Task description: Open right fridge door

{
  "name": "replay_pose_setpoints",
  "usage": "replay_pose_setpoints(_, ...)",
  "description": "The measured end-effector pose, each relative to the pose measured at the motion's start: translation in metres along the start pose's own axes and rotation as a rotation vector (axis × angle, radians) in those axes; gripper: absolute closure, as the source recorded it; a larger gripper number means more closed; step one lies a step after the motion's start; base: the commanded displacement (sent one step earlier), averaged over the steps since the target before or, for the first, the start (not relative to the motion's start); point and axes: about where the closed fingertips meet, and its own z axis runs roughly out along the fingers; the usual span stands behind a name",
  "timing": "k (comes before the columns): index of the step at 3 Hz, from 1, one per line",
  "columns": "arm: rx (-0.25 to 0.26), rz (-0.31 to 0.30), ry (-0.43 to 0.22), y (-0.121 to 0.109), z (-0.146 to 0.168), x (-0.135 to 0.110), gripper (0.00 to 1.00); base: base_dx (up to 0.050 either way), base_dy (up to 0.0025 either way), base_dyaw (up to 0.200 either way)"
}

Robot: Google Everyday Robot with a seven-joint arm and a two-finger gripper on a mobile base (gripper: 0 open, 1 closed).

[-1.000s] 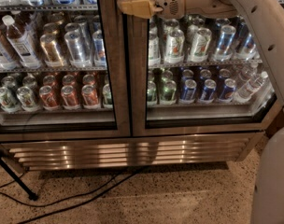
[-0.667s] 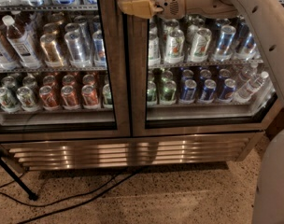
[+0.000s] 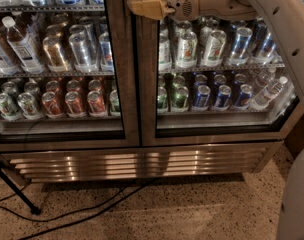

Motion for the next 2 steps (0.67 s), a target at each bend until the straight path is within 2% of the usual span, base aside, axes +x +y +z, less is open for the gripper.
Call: replay_pose_setpoints(2,0.003,0.009,0.001,-0.0002,-0.0001,0.0000,1.00,0.000,0.00000,0.000)
